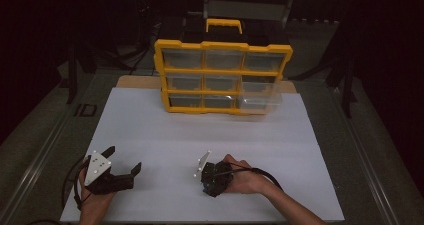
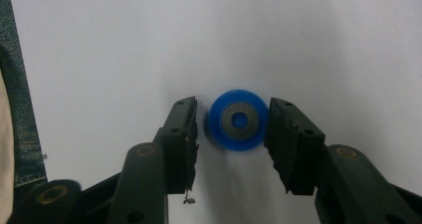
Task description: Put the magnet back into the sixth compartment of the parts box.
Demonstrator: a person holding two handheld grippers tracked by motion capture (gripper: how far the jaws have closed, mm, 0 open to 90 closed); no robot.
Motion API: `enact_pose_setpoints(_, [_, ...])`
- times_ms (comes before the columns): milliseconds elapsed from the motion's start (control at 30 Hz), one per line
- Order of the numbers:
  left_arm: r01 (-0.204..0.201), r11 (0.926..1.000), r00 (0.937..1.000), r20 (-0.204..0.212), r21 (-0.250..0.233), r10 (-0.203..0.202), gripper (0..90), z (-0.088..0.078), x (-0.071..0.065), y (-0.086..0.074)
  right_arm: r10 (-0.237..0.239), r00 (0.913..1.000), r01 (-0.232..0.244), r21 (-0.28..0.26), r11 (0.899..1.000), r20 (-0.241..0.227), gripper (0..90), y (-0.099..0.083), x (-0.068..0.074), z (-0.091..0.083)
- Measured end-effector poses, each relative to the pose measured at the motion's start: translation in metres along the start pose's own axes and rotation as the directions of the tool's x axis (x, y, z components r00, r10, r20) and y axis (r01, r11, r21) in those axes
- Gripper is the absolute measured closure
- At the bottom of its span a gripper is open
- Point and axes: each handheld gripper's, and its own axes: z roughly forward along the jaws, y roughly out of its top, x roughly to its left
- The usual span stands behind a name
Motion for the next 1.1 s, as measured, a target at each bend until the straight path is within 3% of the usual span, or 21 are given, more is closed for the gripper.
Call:
enact_pose_setpoints(200, [0.000, 1.0000, 1.0000, 0.000, 0.001, 0.000, 0.0, 0.0003, -0.0003, 0.0000, 0.005, 1.0000, -0.005, 0.002, 1.000, -0.001, 62.3, 0.0005, -0.0014, -0.0004])
enact_pose_setpoints(733, [0.001, 1.0000, 1.0000, 0.000, 0.002, -0.001, 0.1, 0.0007, 0.0000, -0.0001, 0.001, 1.0000, -0.001, 0.006, 1.000, -0.006, 63.0, 0.0012, -0.0028, -0.0012])
enact_pose_setpoints(1100, [0.002, 1.0000, 1.0000, -0.001, 0.002, -0.002, 0.0, 0.0004, 0.0002, -0.0001, 0.020, 0.9998, -0.020, -0.021, 1.000, -0.001, 63.0, 0.0014, -0.0080, -0.0097])
